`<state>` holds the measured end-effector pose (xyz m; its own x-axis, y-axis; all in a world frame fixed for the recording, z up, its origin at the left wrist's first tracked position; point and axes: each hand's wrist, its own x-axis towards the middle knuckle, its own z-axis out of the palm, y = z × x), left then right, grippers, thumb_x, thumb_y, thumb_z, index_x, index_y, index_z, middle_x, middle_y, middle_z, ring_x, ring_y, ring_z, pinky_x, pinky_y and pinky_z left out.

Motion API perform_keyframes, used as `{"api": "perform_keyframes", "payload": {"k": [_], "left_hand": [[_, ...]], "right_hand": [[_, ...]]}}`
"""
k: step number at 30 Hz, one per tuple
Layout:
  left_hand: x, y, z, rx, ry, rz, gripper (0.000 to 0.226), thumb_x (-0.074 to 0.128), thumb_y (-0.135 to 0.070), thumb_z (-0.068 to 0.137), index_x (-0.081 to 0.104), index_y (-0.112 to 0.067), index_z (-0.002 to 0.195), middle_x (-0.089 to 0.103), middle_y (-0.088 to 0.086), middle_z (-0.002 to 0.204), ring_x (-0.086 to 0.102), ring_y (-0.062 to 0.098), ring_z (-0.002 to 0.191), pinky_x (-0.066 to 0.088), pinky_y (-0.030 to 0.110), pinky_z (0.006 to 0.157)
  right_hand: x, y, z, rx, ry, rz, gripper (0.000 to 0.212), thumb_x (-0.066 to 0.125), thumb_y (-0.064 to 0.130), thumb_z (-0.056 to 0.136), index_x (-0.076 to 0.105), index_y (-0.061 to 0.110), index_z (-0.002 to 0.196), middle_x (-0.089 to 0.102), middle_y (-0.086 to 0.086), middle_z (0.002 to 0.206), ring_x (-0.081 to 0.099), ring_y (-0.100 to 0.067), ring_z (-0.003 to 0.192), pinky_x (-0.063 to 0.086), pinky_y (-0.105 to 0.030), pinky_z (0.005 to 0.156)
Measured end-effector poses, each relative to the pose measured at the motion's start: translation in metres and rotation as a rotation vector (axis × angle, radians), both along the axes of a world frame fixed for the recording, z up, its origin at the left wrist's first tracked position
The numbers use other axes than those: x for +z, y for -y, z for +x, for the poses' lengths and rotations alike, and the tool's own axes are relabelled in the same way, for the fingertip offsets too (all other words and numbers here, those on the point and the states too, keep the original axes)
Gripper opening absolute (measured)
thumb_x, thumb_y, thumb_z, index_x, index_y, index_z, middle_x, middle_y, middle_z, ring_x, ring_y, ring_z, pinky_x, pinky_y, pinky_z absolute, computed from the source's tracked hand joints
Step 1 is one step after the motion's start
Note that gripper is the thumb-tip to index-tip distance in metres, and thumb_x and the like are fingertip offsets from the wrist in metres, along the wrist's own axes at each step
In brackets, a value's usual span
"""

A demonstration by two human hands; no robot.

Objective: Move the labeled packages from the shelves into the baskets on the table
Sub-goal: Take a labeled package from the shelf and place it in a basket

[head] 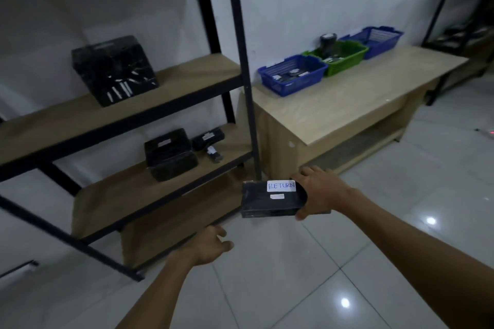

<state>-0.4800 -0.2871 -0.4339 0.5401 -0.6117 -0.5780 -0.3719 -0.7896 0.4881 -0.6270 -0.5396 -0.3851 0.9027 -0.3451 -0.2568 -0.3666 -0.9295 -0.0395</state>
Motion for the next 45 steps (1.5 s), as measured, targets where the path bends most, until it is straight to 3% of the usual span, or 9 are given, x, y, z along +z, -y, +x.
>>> {"api": "perform_keyframes", "payload": {"k": [7, 10, 13, 18, 20, 23, 26, 33, 45], "left_hand": [[0.003, 0.099, -0.034, -0.070, -0.019, -0.005, 0.058, 0.063, -0.039, 0.090, 0.046, -0.009, 0.137, 0.055, 0.008, 0.131, 0.054, 0.017, 0.114, 0.042, 0.025, 0.096], [0.005, 0.158, -0.043, -0.121, 0.029, -0.007, 0.061, 0.065, -0.048, 0.084, 0.053, -0.013, 0.133, 0.060, 0.003, 0.125, 0.057, 0.016, 0.111, 0.046, 0.031, 0.098], [0.008, 0.228, -0.060, -0.160, 0.052, -0.027, 0.044, 0.065, -0.041, 0.086, 0.061, -0.015, 0.122, 0.064, 0.000, 0.117, 0.060, 0.017, 0.107, 0.049, 0.037, 0.096], [0.015, 0.347, -0.096, -0.210, 0.055, -0.055, 0.023, 0.063, -0.032, 0.090, 0.066, -0.016, 0.107, 0.067, 0.002, 0.106, 0.063, 0.017, 0.096, 0.053, 0.037, 0.089], [0.017, 0.390, -0.108, -0.217, 0.052, -0.065, 0.024, 0.061, -0.031, 0.091, 0.065, -0.013, 0.106, 0.067, 0.008, 0.105, 0.064, 0.022, 0.095, 0.054, 0.040, 0.088], [0.021, 0.448, -0.116, -0.281, 0.065, -0.037, 0.021, 0.060, -0.033, 0.093, 0.060, -0.014, 0.104, 0.062, 0.002, 0.101, 0.059, 0.019, 0.096, 0.047, 0.031, 0.083], [0.020, 0.508, -0.105, -0.336, 0.094, 0.007, 0.021, 0.061, -0.037, 0.092, 0.061, -0.017, 0.097, 0.062, 0.004, 0.097, 0.063, 0.026, 0.098, 0.049, 0.032, 0.082], [0.001, 0.661, -0.060, -0.400, 0.137, 0.043, 0.050, 0.058, -0.043, 0.092, 0.053, -0.012, 0.131, 0.056, 0.008, 0.132, 0.057, 0.022, 0.115, 0.046, 0.032, 0.096], [0.001, 0.895, 0.015, -0.438, 0.134, 0.065, 0.059, 0.059, -0.049, 0.089, 0.049, -0.014, 0.136, 0.056, 0.008, 0.133, 0.057, 0.021, 0.115, 0.044, 0.028, 0.092]], "right_hand": [[0.007, 0.088, -0.069, -0.097, 0.015, -0.028, 0.099, 0.071, 0.067, 0.062, 0.032, 0.026, 0.143, 0.044, -0.001, 0.137, 0.041, -0.022, 0.124, 0.037, -0.039, 0.104], [0.005, 0.140, -0.093, -0.120, 0.010, -0.017, 0.100, 0.072, 0.066, 0.062, 0.030, 0.027, 0.144, 0.045, 0.000, 0.136, 0.041, -0.021, 0.124, 0.037, -0.039, 0.104], [0.008, 0.200, -0.116, -0.117, 0.022, -0.033, 0.100, 0.073, 0.065, 0.062, 0.031, 0.026, 0.143, 0.046, 0.000, 0.133, 0.042, -0.021, 0.122, 0.038, -0.038, 0.102], [0.012, 0.300, -0.148, -0.122, 0.025, -0.020, 0.100, 0.073, 0.065, 0.062, 0.031, 0.026, 0.143, 0.046, -0.001, 0.132, 0.042, -0.021, 0.121, 0.038, -0.038, 0.102], [0.015, 0.339, -0.158, -0.139, 0.018, -0.020, 0.101, 0.073, 0.065, 0.062, 0.030, 0.026, 0.144, 0.046, -0.001, 0.132, 0.042, -0.021, 0.121, 0.038, -0.038, 0.101], [0.017, 0.395, -0.166, -0.164, 0.007, -0.008, 0.101, 0.074, 0.065, 0.062, 0.029, 0.026, 0.144, 0.045, -0.001, 0.133, 0.042, -0.021, 0.121, 0.038, -0.038, 0.100], [0.015, 0.453, -0.164, -0.177, -0.012, -0.005, 0.102, 0.073, 0.065, 0.062, 0.029, 0.026, 0.144, 0.044, -0.001, 0.135, 0.042, -0.022, 0.122, 0.038, -0.038, 0.102], [0.008, 0.590, -0.130, -0.242, -0.019, -0.025, 0.100, 0.072, 0.066, 0.063, 0.030, 0.025, 0.144, 0.044, -0.003, 0.134, 0.041, -0.022, 0.122, 0.038, -0.038, 0.100], [0.002, 0.802, -0.067, -0.268, -0.055, -0.017, 0.102, 0.070, 0.068, 0.062, 0.029, 0.025, 0.144, 0.045, -0.003, 0.134, 0.043, -0.023, 0.121, 0.039, -0.037, 0.096]]}}
